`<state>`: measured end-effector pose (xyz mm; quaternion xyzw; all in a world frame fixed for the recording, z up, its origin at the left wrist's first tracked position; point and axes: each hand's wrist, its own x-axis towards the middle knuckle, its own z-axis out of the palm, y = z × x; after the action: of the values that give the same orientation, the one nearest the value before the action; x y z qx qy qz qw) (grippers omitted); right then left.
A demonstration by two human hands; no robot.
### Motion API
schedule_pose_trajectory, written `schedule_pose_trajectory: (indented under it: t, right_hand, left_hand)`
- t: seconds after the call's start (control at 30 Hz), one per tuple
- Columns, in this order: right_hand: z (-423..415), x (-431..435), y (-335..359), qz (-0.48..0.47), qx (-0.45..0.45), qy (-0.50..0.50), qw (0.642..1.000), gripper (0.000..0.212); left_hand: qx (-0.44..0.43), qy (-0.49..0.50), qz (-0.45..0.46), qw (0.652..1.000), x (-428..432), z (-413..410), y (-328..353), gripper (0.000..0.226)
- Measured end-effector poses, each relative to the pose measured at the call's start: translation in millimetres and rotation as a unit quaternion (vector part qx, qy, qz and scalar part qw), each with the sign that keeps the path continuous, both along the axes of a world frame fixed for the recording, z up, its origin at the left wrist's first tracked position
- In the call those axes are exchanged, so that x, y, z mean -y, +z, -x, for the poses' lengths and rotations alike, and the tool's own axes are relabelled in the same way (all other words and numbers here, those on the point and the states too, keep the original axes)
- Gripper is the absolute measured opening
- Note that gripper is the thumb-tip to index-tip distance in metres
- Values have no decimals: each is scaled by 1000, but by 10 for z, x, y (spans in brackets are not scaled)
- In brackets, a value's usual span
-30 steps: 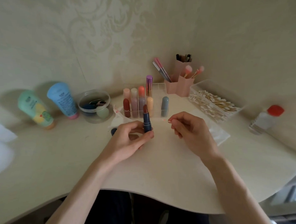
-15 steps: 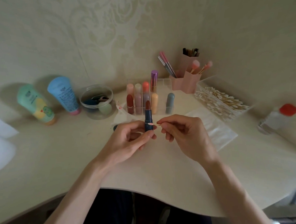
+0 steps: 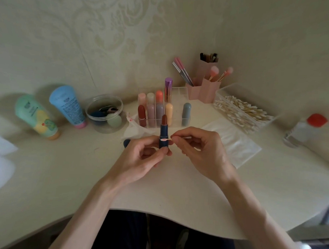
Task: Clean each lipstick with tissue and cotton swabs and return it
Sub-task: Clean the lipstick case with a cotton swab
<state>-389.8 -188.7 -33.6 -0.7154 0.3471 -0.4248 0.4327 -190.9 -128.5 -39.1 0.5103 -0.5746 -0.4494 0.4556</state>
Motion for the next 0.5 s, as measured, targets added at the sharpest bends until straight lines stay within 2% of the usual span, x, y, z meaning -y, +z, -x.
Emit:
schedule_pose_trajectory:
  t: [0.2, 0.5]
  right_hand:
    - [-35, -22, -31, 9, 2, 2, 1000, 8]
    - [-32, -69, 0, -40, 32, 21, 998, 15]
  left_hand:
    - [5, -8, 17, 1000, -3, 0, 8, 15]
    - [31, -18, 34, 999, 18, 4, -36, 16]
